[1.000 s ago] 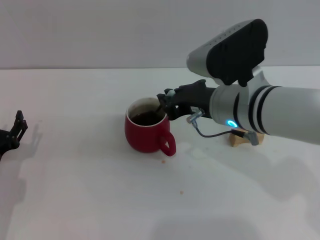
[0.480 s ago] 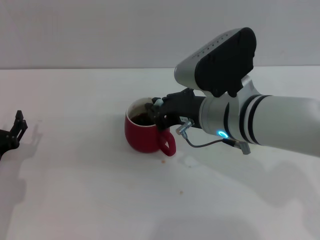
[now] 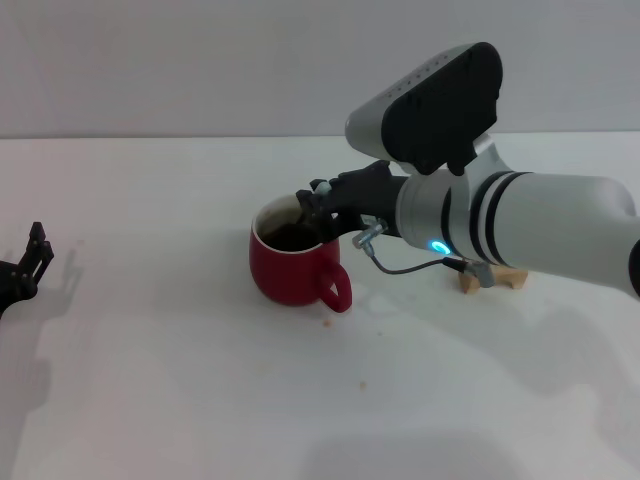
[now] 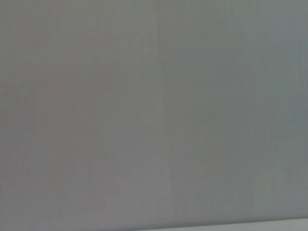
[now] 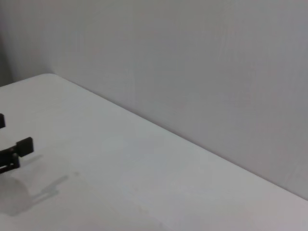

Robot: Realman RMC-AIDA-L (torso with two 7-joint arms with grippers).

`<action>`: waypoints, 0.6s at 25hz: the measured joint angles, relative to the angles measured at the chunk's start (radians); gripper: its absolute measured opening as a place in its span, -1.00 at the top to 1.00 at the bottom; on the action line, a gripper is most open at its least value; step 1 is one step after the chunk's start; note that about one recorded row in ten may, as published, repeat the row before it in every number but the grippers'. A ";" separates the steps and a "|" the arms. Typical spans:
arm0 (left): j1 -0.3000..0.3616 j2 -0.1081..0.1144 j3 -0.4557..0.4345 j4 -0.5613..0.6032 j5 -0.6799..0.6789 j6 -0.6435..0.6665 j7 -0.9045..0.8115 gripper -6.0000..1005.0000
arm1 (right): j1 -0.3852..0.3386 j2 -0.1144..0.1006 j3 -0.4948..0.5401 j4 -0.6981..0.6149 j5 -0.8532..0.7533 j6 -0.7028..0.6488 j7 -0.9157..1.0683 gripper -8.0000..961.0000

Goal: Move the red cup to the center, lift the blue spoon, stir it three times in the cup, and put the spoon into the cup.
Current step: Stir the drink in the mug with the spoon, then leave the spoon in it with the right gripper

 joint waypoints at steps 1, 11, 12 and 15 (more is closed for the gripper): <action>0.000 0.000 0.000 0.000 0.000 0.000 0.000 -0.68 | 0.000 0.000 0.000 0.000 0.000 0.000 0.000 0.68; -0.007 0.000 0.000 0.006 0.000 0.000 0.000 -0.68 | -0.049 0.000 -0.036 0.058 0.000 0.021 -0.001 0.65; -0.007 0.000 0.000 0.006 0.000 0.000 0.000 -0.68 | -0.049 0.001 -0.053 0.060 0.001 0.017 0.000 0.65; -0.007 0.000 0.000 0.005 0.000 0.000 0.000 -0.68 | -0.041 0.003 -0.060 0.052 0.002 0.010 0.001 0.64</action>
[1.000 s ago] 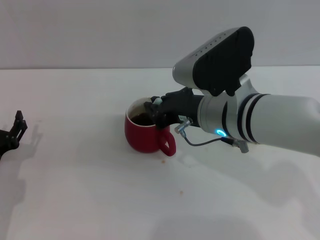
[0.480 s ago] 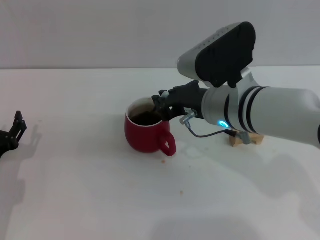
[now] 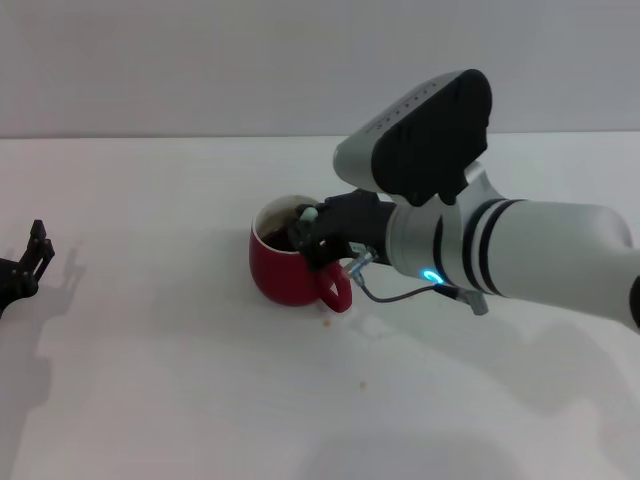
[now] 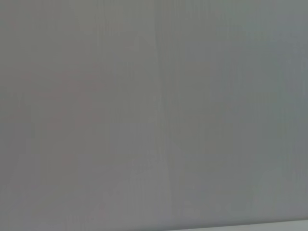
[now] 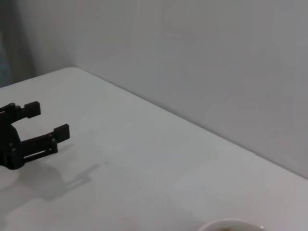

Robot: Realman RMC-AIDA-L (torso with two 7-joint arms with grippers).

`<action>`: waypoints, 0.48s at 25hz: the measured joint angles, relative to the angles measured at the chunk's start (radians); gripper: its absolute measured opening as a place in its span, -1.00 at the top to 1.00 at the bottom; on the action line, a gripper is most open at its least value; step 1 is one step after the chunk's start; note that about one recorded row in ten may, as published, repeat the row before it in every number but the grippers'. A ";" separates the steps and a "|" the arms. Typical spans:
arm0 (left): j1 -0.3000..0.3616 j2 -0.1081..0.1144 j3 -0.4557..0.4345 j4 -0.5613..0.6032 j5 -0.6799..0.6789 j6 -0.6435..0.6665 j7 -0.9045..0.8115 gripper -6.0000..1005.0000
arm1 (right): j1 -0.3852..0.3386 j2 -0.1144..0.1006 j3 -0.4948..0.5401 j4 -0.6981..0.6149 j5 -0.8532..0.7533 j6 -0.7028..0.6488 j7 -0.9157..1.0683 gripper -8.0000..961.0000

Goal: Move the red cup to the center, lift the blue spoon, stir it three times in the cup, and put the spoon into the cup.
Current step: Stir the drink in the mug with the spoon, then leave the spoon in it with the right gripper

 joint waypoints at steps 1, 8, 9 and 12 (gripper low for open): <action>0.000 0.000 0.000 -0.002 0.000 0.000 0.000 -0.68 | 0.004 0.000 0.000 -0.005 0.000 -0.004 0.000 0.63; 0.005 0.001 0.000 -0.006 0.000 0.003 0.000 -0.68 | 0.036 -0.001 0.011 -0.059 0.000 -0.052 0.001 0.61; 0.006 0.002 0.000 -0.005 0.000 0.006 0.000 -0.68 | 0.046 -0.002 0.019 -0.075 0.000 -0.052 0.001 0.61; 0.006 0.002 0.000 -0.005 0.000 0.008 0.000 -0.68 | 0.048 -0.004 0.036 -0.084 -0.004 -0.053 0.001 0.60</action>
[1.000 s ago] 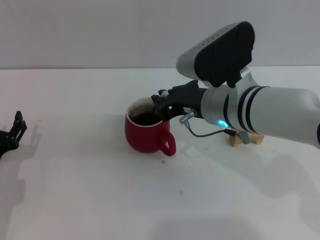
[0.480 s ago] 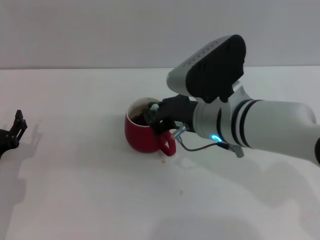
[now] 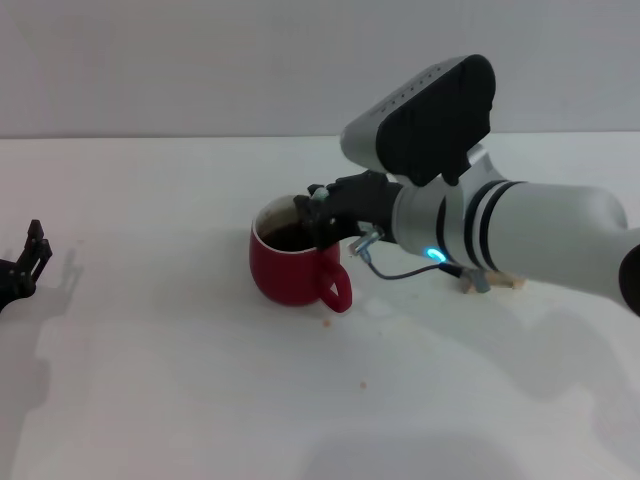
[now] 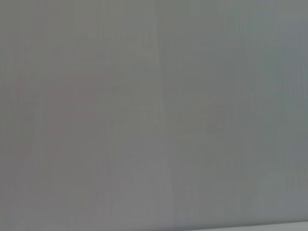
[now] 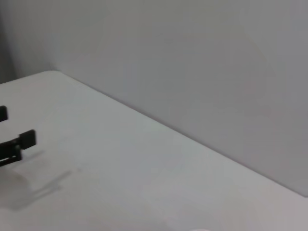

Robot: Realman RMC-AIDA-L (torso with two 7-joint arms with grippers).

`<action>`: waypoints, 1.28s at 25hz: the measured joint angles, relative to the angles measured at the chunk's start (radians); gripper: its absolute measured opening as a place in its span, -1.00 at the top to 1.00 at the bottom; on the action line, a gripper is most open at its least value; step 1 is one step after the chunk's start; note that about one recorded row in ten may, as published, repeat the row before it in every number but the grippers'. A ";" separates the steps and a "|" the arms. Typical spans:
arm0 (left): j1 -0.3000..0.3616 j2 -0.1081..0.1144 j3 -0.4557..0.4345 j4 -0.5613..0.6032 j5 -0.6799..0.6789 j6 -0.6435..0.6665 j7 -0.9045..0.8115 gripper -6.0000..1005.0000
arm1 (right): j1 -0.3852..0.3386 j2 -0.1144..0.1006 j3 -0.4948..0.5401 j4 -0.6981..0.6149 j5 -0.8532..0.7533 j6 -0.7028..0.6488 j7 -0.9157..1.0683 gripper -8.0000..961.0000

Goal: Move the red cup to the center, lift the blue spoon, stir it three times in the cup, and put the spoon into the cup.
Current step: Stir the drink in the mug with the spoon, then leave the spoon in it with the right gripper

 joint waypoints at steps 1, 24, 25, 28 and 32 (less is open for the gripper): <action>0.000 0.000 0.000 0.000 0.000 0.000 0.000 -0.68 | 0.000 0.000 0.000 0.000 0.000 0.000 0.000 0.60; -0.003 -0.002 0.000 -0.002 0.000 0.000 0.000 -0.68 | -0.005 0.003 -0.046 0.011 0.004 -0.039 -0.002 0.53; -0.003 -0.002 0.000 -0.002 0.000 0.000 0.000 -0.68 | -0.007 0.002 -0.049 0.015 0.004 -0.040 -0.003 0.52; -0.002 -0.002 0.000 -0.002 0.000 -0.001 0.000 -0.68 | -0.019 -0.001 -0.058 0.038 0.001 -0.034 -0.007 0.51; -0.003 -0.002 0.000 -0.002 0.000 -0.001 0.000 -0.68 | -0.028 -0.001 -0.059 0.050 -0.003 -0.033 -0.008 0.50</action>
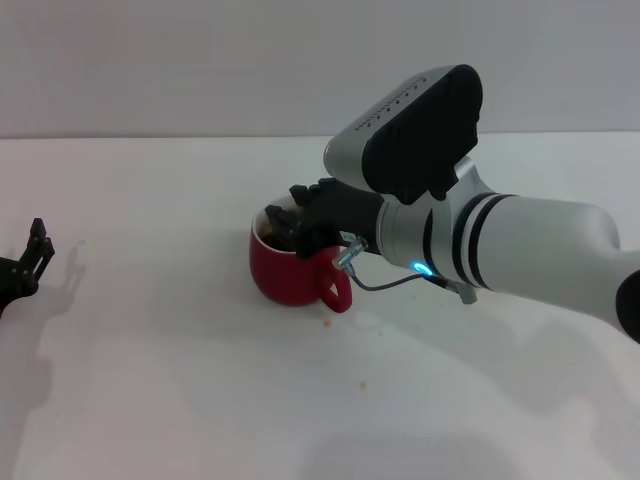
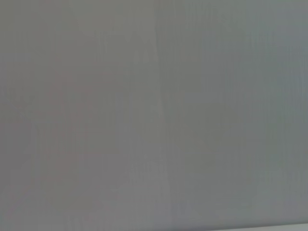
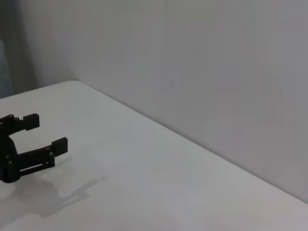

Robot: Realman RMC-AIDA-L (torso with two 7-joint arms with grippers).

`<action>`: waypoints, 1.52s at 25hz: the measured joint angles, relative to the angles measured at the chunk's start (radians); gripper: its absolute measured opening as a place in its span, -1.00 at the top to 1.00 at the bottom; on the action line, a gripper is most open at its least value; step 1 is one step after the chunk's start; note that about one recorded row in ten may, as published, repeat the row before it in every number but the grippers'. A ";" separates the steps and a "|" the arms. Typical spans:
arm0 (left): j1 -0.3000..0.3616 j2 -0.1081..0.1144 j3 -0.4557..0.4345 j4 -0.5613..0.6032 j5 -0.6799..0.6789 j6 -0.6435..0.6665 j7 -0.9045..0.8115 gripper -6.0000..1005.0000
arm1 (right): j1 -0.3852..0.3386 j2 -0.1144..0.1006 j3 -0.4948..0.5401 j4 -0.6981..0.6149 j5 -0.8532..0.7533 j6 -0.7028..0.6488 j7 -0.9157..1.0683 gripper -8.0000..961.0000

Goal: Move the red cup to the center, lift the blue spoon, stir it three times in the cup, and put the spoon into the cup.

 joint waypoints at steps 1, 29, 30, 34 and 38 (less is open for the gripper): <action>0.000 0.000 0.000 0.000 0.000 0.000 0.000 -0.68 | -0.002 -0.001 0.000 0.002 -0.003 0.000 -0.001 0.50; 0.006 0.002 -0.026 0.004 0.000 0.023 -0.040 -0.68 | -0.592 0.004 -0.120 -0.330 -0.012 -1.642 -0.155 -0.43; 0.007 0.002 -0.032 0.007 0.000 0.033 -0.054 -0.68 | -0.595 0.003 -0.130 -0.410 0.092 -1.728 -0.153 -0.43; 0.014 0.002 -0.046 0.008 0.000 0.055 -0.079 -0.68 | -0.599 0.003 -0.155 -0.505 0.237 -1.807 -0.126 -0.43; 0.025 0.002 -0.064 0.009 0.000 0.078 -0.101 -0.68 | -0.609 0.002 -0.174 -0.603 0.383 -1.890 -0.070 -0.43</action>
